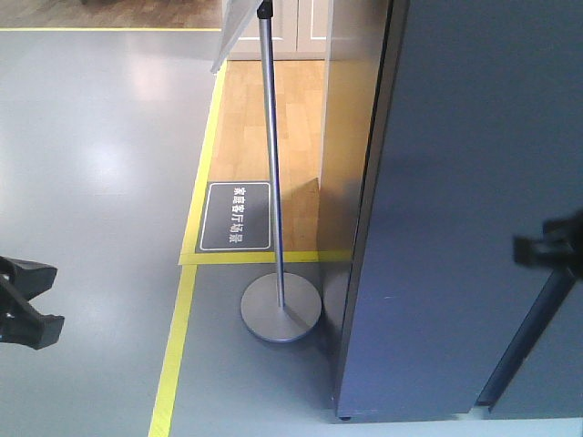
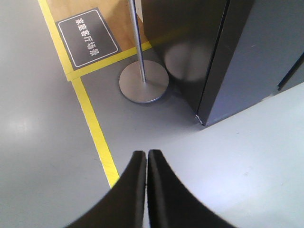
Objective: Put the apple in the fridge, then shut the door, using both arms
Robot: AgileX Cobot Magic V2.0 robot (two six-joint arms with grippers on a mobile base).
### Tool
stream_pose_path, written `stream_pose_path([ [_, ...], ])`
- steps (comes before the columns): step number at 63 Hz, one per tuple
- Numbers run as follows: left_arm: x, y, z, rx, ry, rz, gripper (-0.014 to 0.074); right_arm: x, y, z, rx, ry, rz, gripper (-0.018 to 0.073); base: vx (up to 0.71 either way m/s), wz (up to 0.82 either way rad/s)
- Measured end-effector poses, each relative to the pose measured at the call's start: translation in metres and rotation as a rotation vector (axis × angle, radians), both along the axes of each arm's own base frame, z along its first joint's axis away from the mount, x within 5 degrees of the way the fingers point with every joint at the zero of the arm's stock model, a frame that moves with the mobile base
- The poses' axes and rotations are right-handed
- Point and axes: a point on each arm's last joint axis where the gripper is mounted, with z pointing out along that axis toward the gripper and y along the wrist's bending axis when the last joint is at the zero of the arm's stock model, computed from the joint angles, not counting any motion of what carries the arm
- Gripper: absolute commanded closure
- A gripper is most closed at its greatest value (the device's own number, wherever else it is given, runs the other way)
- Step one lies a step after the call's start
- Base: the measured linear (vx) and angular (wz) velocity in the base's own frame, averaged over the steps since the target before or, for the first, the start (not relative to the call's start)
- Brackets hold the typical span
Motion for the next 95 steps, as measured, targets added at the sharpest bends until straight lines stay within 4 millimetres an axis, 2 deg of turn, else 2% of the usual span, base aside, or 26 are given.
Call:
stream_pose_path([
  [15,0.000,0.000,0.000,0.000,0.000,0.000,0.0603,-0.058,-0.009,-0.011,0.055,-0.075,0.005,0.0563,0.00,0.00],
  [26,0.000,0.000,0.000,0.000,0.000,0.000,0.0603,-0.088,-0.015,-0.023,0.057,-0.080,0.001,0.0563,0.00,0.00],
  [34,0.000,0.000,0.000,0.000,0.000,0.000,0.0603,-0.102,-0.018,-0.029,0.049,-0.037,-0.007,0.0563,0.00,0.00],
  [49,0.000,0.000,0.000,0.000,0.000,0.000,0.0603,-0.110,-0.020,-0.034,0.036,0.035,-0.017,0.0563,0.00,0.00],
  [76,-0.001,0.001,0.002,-0.002,-0.008,0.004,0.0603,-0.111,-0.020,-0.035,0.034,0.049,-0.018,0.0563,0.00,0.00],
  [86,-0.018,0.017,0.016,-0.019,-0.118,0.075,0.0603,-0.111,-0.020,-0.035,0.036,0.050,-0.018,0.0563,0.00,0.00],
  [95,-0.046,0.035,0.013,-0.032,-0.273,0.183,0.0603,-0.111,-0.020,-0.035,0.036,0.050,-0.018,0.0563,0.00,0.00],
])
